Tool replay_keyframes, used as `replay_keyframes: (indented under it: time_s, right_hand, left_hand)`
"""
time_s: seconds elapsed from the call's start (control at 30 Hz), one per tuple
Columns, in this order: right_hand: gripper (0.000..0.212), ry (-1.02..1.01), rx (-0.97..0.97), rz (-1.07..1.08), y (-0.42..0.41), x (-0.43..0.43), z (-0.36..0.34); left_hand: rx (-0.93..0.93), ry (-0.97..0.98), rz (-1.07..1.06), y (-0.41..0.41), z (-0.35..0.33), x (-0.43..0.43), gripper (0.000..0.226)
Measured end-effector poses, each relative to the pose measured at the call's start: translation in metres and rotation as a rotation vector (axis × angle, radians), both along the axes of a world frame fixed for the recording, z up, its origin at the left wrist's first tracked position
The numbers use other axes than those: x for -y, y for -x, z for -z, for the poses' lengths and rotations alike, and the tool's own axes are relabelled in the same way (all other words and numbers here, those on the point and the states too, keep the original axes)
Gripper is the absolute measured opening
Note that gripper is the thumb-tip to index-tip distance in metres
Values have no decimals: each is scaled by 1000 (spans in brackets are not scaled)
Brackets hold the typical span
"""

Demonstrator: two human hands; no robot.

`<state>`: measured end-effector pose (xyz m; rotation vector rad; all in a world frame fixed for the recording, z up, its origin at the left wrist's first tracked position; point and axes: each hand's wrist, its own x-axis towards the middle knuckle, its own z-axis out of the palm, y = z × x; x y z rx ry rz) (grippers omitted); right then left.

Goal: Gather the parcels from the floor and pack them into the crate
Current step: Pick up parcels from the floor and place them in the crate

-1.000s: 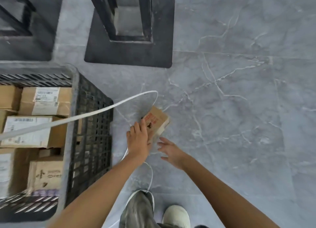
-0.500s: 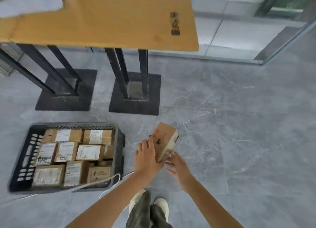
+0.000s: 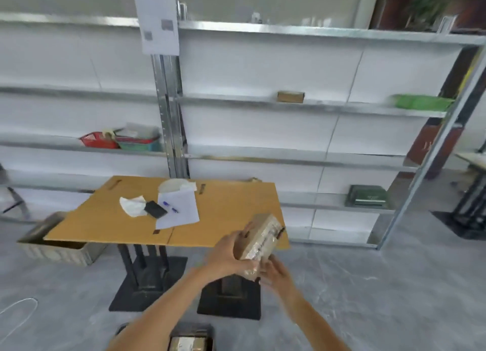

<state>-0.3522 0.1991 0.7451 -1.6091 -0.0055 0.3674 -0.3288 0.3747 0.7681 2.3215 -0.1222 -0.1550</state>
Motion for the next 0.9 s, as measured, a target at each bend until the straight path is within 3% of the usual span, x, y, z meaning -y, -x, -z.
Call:
replay_keyframes:
  time_s: [0.2, 0.43, 0.6, 0.9]
  right_hand:
    - [25, -134, 30, -62, 100, -96, -67]
    - [46, -213, 17, -139, 167, -190, -98]
    - [47, -129, 89, -239, 177, -221, -107]
    - [46, -106, 71, -287, 134, -258, -92]
  left_hand:
    - [74, 11, 10, 101, -80, -97, 87]
    - [59, 26, -40, 187, -116, -197, 88]
    - [52, 15, -56, 210, -128, -248, 96]
    - [-13, 204, -132, 186, -91, -280, 74]
